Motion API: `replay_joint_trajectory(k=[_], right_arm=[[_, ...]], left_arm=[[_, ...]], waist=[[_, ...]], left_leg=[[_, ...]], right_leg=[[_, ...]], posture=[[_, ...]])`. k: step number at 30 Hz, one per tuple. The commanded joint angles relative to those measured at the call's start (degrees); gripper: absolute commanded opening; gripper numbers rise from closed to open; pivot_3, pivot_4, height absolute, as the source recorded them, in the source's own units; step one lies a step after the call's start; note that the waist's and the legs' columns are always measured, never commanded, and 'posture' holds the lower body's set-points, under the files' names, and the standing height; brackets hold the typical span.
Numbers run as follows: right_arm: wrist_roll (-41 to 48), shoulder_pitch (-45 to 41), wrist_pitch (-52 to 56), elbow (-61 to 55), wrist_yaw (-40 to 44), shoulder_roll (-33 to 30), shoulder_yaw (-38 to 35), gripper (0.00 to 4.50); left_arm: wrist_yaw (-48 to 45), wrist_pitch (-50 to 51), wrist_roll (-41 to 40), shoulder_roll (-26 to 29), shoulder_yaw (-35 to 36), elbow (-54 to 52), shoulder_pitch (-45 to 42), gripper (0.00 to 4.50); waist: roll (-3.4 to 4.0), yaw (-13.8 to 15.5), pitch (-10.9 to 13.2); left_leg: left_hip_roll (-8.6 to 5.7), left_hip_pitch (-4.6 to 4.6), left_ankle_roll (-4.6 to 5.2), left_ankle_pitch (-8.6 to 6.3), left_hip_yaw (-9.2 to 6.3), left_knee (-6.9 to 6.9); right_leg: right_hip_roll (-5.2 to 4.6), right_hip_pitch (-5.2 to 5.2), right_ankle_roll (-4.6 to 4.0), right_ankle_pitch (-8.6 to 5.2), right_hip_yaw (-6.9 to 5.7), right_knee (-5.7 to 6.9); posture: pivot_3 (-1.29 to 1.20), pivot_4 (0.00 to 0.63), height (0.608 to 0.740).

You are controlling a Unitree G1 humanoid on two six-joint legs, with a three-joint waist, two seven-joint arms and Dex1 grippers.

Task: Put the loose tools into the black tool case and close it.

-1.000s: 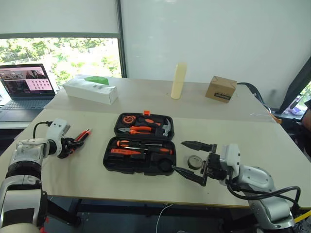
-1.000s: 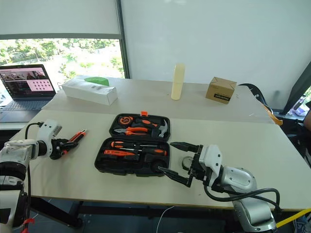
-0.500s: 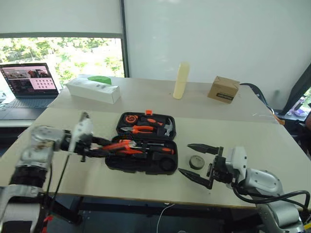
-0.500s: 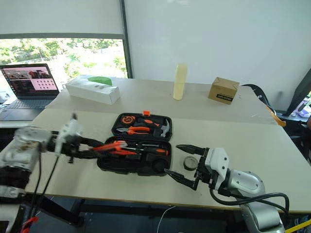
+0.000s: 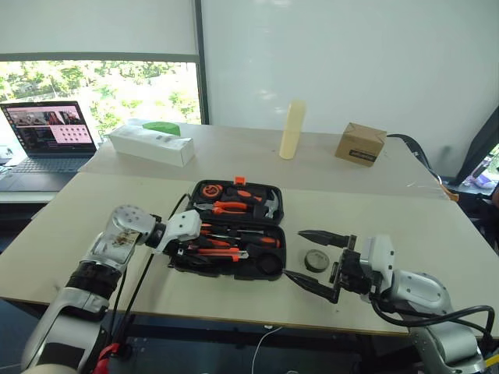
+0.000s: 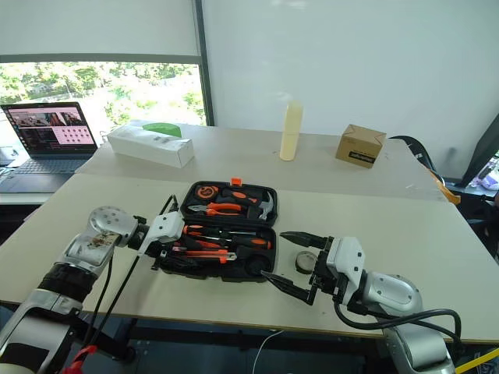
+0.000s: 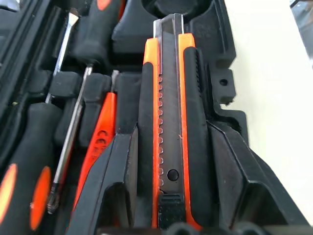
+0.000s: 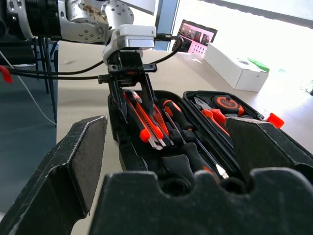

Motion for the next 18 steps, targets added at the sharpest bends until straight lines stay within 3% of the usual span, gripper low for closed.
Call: replay_joint_trajectory(k=[1,6,9,11,12,16,18], right_arm=[[0.4,-0.3,-0.8,-2.0,-0.7,0.3,-0.3,4.5],[0.2,-0.4,-1.1,-1.6,-0.7,0.3,-0.3,4.5],[-0.1,-0.5,-1.5,-1.1,-0.7,0.4,-0.4,4.5],[-0.3,-0.7,-1.7,-0.7,-0.7,0.5,-0.2,4.5],[-0.4,-0.8,-1.8,-0.6,-0.6,0.6,-0.2,4.5],[-0.8,-1.4,-2.4,0.6,-0.2,0.9,0.1,4.5],[-0.9,-1.7,-2.6,1.1,0.1,0.9,0.1,4.5]], left_arm=[[0.0,-1.9,1.3,-1.4,-1.1,1.7,-2.0,1.61],[-1.0,-3.8,2.5,-1.8,-2.0,2.4,-1.8,1.61],[-2.1,0.8,2.2,-1.7,-2.6,0.5,-1.0,1.61],[-2.9,1.9,2.2,-1.6,-3.0,-0.2,-0.6,2.63],[-3.2,2.0,2.4,-1.3,-3.3,-0.5,-0.4,2.75],[-0.7,-0.1,1.2,-1.9,-0.6,1.0,-1.7,4.38],[-1.9,1.1,-0.8,-2.0,0.7,0.9,-2.6,4.47]], waist=[[0.01,0.1,0.0],[0.01,0.1,0.0],[0.01,0.1,0.0],[0.01,0.1,0.0],[0.01,0.1,0.0],[0.01,0.0,0.0],[0.02,0.0,0.0]], left_leg=[[0.0,0.02,0.01,0.0,-0.01,0.01],[0.0,0.06,0.03,-0.02,-0.05,0.04],[0.0,0.07,0.03,-0.02,-0.09,0.04],[0.0,0.09,0.04,-0.02,-0.09,0.04],[0.0,0.09,0.04,-0.02,-0.1,0.04],[0.01,0.08,0.06,-0.03,-0.19,0.02],[0.01,0.06,0.09,-0.06,-0.19,0.02]], right_leg=[[-0.01,0.05,0.0,0.0,-0.01,-0.01],[-0.01,0.12,0.01,0.0,-0.04,-0.01],[-0.01,0.13,0.01,0.0,-0.03,0.0],[-0.01,0.15,0.01,0.0,-0.03,0.0],[-0.01,0.15,0.02,0.0,-0.03,0.0],[0.01,0.15,0.04,-0.02,-0.03,-0.05],[0.0,0.14,0.05,-0.03,-0.03,-0.11]], posture=[[0.0,0.15,0.74],[0.0,0.15,0.74],[0.0,0.15,0.74],[0.0,0.15,0.74],[0.0,0.15,0.74],[0.0,0.15,0.74],[0.0,0.15,0.74]])
